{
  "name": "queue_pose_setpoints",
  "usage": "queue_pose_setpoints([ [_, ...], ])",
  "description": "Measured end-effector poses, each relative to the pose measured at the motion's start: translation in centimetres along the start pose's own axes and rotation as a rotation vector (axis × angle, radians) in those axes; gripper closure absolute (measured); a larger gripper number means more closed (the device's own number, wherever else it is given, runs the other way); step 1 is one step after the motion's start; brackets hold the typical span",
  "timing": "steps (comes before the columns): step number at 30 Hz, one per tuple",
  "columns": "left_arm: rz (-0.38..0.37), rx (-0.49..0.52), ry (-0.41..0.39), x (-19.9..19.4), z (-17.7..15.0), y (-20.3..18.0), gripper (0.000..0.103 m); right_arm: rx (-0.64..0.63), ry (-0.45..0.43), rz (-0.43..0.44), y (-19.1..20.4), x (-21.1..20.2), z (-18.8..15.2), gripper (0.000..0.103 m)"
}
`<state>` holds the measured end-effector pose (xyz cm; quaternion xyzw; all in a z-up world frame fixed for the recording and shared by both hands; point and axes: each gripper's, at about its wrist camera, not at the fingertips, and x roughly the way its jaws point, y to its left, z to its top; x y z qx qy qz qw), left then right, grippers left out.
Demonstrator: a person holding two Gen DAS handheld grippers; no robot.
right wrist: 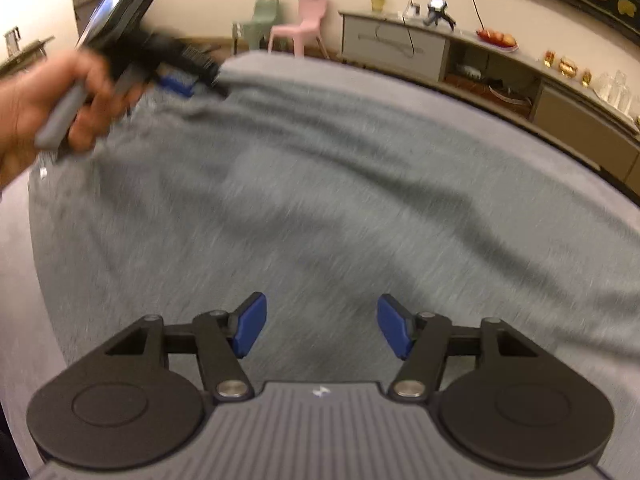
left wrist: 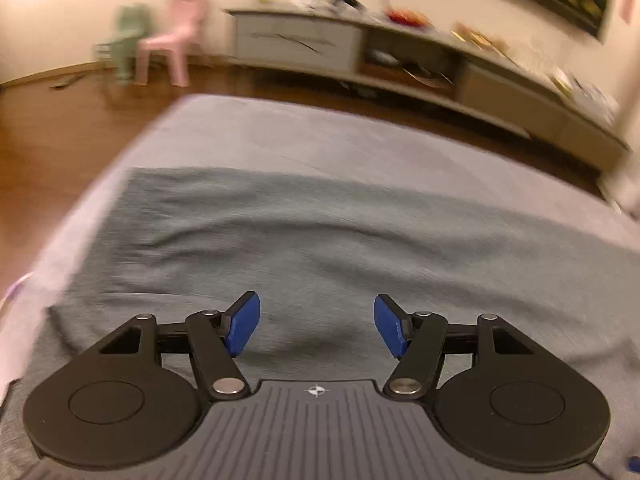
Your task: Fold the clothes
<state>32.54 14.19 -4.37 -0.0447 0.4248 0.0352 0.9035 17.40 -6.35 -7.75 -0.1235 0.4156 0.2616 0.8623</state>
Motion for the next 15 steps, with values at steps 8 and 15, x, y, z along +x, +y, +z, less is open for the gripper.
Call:
queue_pose_setpoints([
  [8, 0.102, 0.052, 0.061, 5.1, 2.6, -2.0, 0.031, 0.028, 0.023, -0.02, 1.7, -4.0, -4.5, 0.048],
  [15, 0.005, 0.033, -0.047, -4.2, -0.4, -1.1, 0.036, 0.181, 0.013, -0.115, -6.3, -8.7, -7.1, 0.052],
])
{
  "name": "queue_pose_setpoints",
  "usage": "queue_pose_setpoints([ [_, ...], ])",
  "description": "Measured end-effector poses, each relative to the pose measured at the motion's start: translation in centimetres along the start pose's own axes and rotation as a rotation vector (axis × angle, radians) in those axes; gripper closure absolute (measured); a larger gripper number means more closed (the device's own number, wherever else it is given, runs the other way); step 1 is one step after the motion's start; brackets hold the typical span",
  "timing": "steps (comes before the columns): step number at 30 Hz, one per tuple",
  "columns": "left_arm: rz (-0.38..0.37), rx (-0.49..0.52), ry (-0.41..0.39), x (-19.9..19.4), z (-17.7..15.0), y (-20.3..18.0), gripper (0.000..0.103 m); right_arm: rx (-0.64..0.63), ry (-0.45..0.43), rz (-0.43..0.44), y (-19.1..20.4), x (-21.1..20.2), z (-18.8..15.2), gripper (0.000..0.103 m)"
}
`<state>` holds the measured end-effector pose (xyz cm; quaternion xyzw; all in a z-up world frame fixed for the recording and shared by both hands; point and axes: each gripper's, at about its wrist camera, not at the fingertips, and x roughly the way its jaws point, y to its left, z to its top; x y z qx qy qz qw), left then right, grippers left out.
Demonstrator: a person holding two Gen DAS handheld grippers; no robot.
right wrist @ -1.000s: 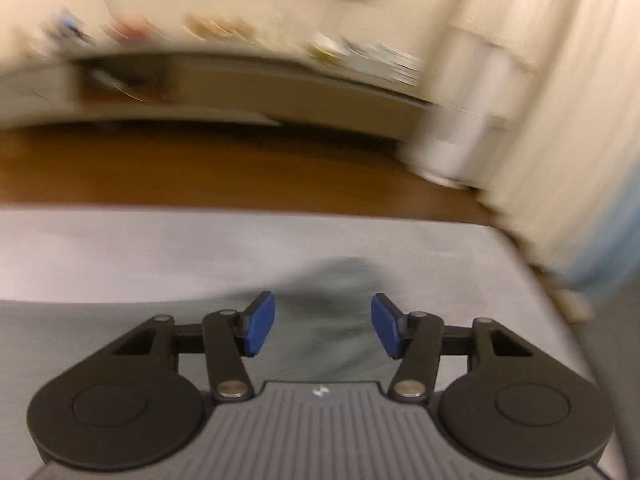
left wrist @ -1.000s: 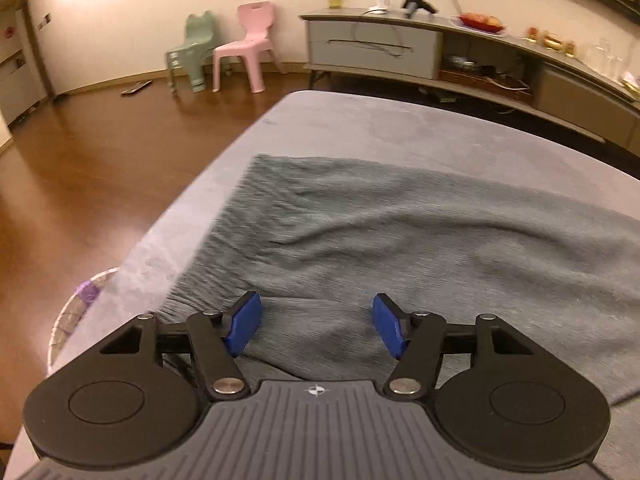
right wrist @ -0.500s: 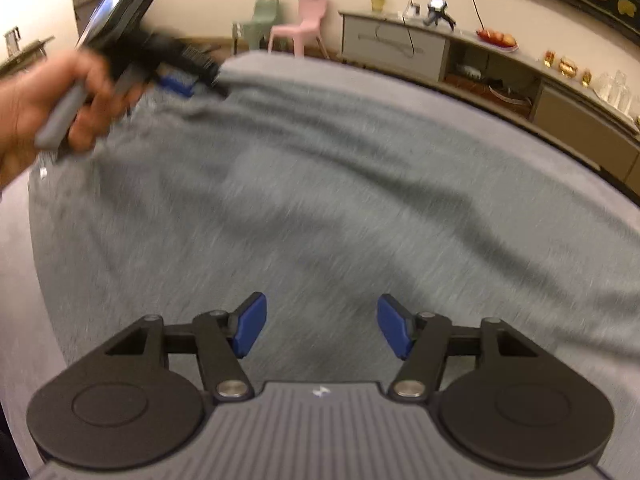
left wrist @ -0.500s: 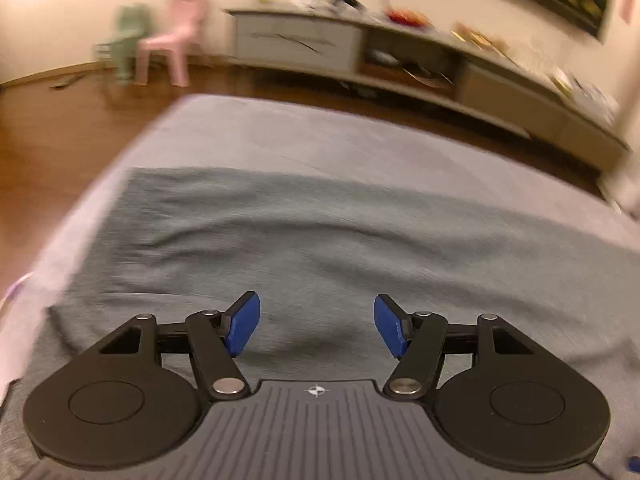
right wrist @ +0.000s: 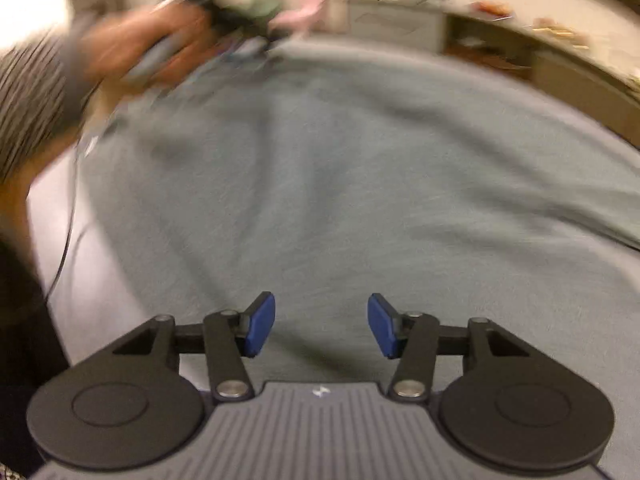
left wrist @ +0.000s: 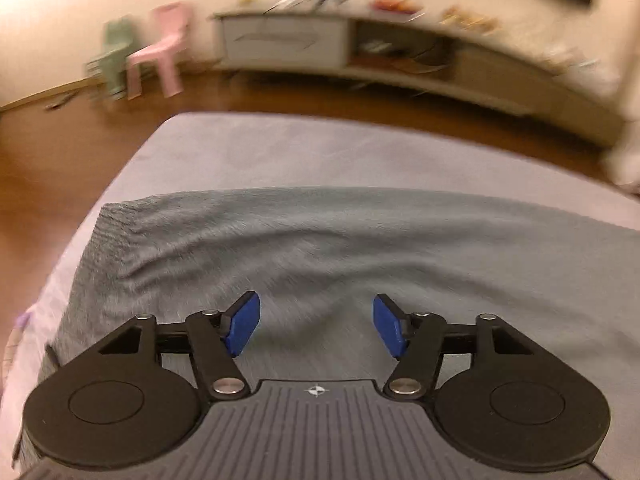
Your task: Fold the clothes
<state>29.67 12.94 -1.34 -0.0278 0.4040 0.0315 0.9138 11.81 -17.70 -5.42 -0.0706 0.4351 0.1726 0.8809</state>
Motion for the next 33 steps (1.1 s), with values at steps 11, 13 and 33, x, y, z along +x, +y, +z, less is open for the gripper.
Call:
queue_pose_setpoints([
  [11, 0.122, -0.02, 0.086, -5.7, -12.3, 4.0, 0.037, 0.181, 0.065, -0.102, -11.2, -2.1, -4.0, 0.046],
  [13, 0.084, -0.028, 0.058, -7.3, -12.5, 3.3, 0.036, 0.212, 0.041, -0.081, -12.2, -3.2, -4.1, 0.045],
  [33, 0.395, -0.239, 0.007, -6.3, -12.1, 13.9, 0.033, 0.329, 0.032, -0.239, -24.2, -2.6, -5.6, 0.044],
])
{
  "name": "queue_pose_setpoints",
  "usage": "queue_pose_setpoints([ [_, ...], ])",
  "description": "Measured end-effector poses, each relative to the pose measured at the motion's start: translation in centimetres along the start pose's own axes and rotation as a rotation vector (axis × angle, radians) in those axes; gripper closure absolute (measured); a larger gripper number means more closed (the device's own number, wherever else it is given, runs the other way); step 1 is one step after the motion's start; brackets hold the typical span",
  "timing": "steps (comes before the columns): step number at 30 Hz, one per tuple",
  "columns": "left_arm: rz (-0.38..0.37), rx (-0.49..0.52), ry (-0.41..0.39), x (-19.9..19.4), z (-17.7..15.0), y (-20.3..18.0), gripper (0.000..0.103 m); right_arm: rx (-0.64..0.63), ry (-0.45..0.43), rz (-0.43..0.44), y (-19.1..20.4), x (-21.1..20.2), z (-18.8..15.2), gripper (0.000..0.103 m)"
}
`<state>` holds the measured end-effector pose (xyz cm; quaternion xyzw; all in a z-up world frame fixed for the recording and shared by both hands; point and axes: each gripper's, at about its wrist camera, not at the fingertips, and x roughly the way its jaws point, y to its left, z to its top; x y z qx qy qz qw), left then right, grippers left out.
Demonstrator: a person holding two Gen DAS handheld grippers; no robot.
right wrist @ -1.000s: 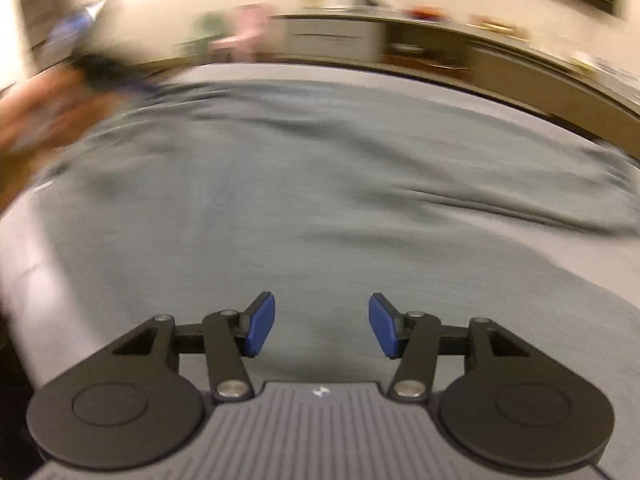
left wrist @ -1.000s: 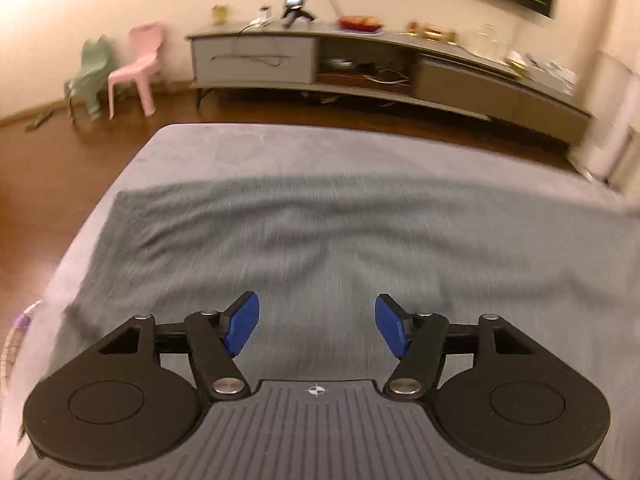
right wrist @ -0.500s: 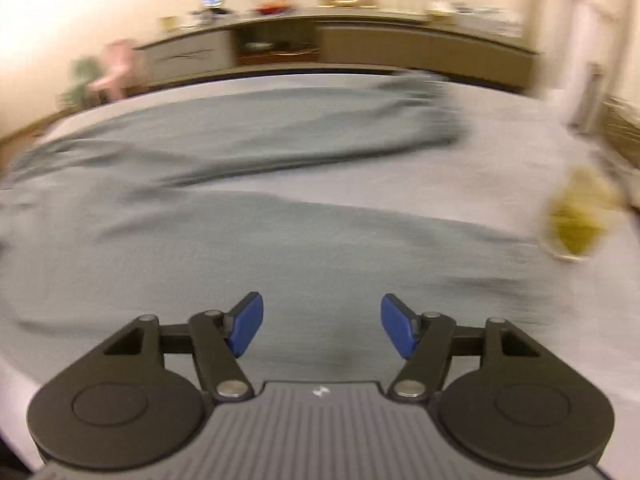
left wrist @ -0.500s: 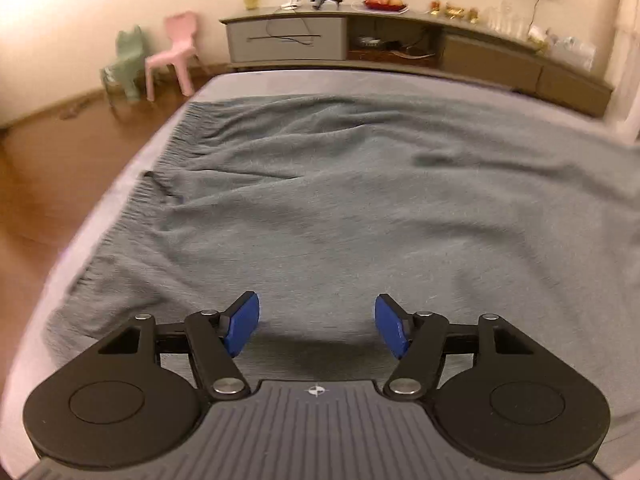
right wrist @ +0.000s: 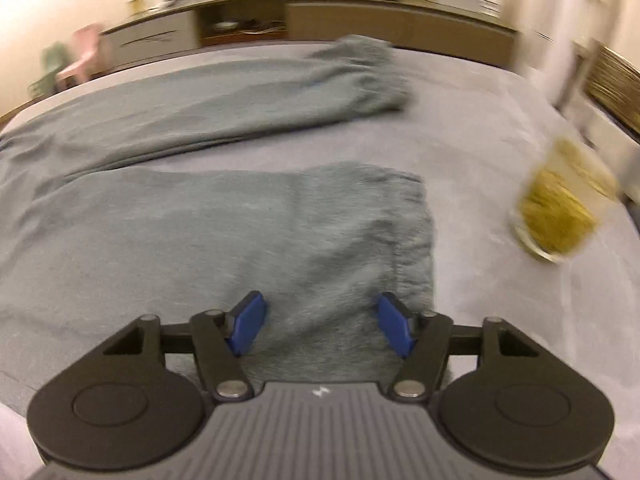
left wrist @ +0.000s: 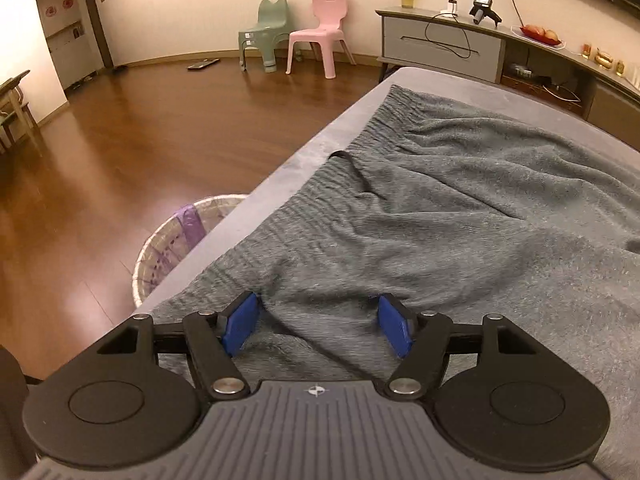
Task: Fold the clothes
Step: 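Release the waistband with the left gripper while the right gripper grasps a cuff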
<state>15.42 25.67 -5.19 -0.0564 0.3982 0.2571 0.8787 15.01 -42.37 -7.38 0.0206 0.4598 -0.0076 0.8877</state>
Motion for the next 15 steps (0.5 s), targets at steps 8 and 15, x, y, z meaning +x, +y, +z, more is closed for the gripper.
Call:
queue_pose_setpoints([
  [8, -0.185, -0.021, -0.035, -4.5, 1.3, -2.8, 0.039, 0.124, -0.065, 0.084, -1.6, -2.5, 1.5, 0.042],
  [15, -0.336, 0.122, -0.056, -6.3, 0.7, -9.9, 0.037, 0.02, -0.146, 0.045, 1.1, -1.0, 12.1, 0.021],
])
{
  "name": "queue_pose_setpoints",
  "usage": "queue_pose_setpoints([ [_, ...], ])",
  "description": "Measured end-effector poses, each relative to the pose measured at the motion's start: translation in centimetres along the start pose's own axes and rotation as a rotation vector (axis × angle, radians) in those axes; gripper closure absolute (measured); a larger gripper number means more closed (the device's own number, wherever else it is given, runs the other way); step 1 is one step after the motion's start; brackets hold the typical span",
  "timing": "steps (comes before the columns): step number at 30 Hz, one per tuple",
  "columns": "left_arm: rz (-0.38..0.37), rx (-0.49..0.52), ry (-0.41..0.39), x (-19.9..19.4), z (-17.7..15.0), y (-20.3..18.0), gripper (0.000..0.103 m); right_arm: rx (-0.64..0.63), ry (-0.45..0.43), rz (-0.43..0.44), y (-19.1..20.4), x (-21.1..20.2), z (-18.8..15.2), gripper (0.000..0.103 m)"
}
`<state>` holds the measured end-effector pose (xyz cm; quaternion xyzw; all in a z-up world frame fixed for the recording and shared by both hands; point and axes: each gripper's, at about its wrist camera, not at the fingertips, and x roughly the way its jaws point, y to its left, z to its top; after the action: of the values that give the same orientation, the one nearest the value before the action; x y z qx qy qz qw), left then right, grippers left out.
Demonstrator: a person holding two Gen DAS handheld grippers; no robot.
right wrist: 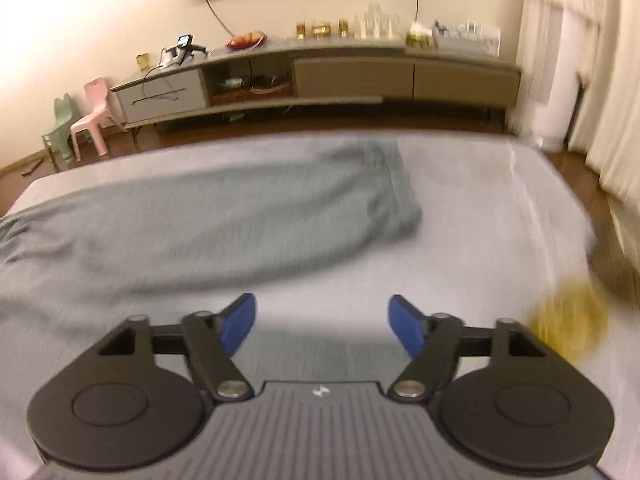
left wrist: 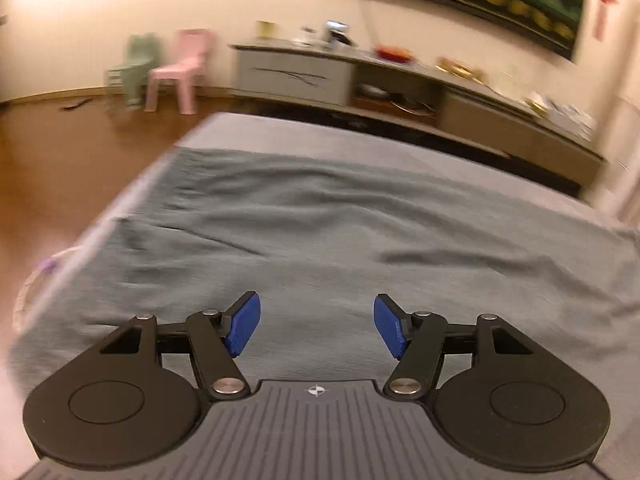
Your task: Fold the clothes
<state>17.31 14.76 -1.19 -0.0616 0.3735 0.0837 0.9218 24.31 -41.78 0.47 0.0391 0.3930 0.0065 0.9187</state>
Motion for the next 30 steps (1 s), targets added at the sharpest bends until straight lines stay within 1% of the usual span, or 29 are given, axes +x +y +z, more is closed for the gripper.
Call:
queue_pose_setpoints([
  [4, -0.046, 0.073, 0.029, 1.8, -0.6, -3.2, 0.037, 0.027, -0.009, -0.077, -0.2, 6.2, 6.3, 0.013],
  [7, -0.081, 0.128, 0.051, 3.1, -1.1, -5.6, 0.037, 0.088, -0.005, -0.128, -1.9, 11.5, 9.6, 0.012],
  [8, -0.092, 0.146, 0.058, 3.6, -1.3, -6.4, 0.037, 0.112, -0.004, -0.143, -2.5, 13.2, 10.5, 0.011],
  [10, -0.113, 0.146, 0.07, 4.3, -1.1, -7.0, 0.037, 0.153, 0.001, -0.157, -3.6, 16.4, 11.8, 0.011],
  [12, -0.135, 0.137, 0.08, 4.8, -0.8, -7.5, 0.037, 0.175, 0.016, -0.156, -4.3, 19.0, 12.0, 0.012],
  [13, -0.15, 0.136, 0.079, 5.3, -0.5, -7.9, 0.037, 0.171, 0.033, -0.144, -4.2, 20.0, 11.9, 0.016],
  [15, -0.173, 0.129, 0.076, 5.9, 0.0, -8.4, 0.037, 0.155, 0.056, -0.122, -4.0, 21.6, 11.6, 0.054],
  [16, -0.187, 0.116, 0.075, 6.1, 0.2, -8.6, 0.037, 0.128, 0.044, -0.117, -3.4, 21.1, 11.5, 0.085],
  [18, -0.212, 0.075, 0.076, 6.5, 0.5, -8.6, 0.037, 0.074, 0.021, -0.107, -2.3, 20.0, 11.3, 0.086],
  [19, -0.224, 0.055, 0.075, 6.5, 0.6, -8.5, 0.037, 0.044, -0.006, -0.09, -1.5, 18.7, 10.9, 0.088],
  [21, -0.238, 0.017, 0.066, 6.0, 0.7, -8.2, 0.037, -0.029, -0.115, -0.007, 0.6, 13.0, 9.3, 0.092],
  [23, -0.256, -0.027, 0.056, 5.3, 0.7, -7.8, 0.037, -0.102, -0.198, 0.067, 2.2, 6.6, 5.9, 0.092],
  [25, -0.318, -0.091, 0.049, 4.9, 1.1, -7.8, 0.037, -0.142, -0.199, 0.085, 2.5, 2.3, 1.6, 0.092],
  [27, -0.385, -0.151, 0.068, 5.1, 1.6, -8.4, 0.037, -0.182, -0.201, 0.103, 2.8, -2.0, -2.7, 0.092],
  [28, -0.405, -0.177, 0.079, 5.3, 1.8, -8.9, 0.037, -0.196, -0.191, 0.102, 2.8, -3.5, -4.6, 0.092],
  [30, -0.434, -0.223, 0.101, 6.1, 2.2, -10.0, 0.036, -0.157, -0.14, 0.076, 1.9, -3.8, -7.5, 0.092],
])
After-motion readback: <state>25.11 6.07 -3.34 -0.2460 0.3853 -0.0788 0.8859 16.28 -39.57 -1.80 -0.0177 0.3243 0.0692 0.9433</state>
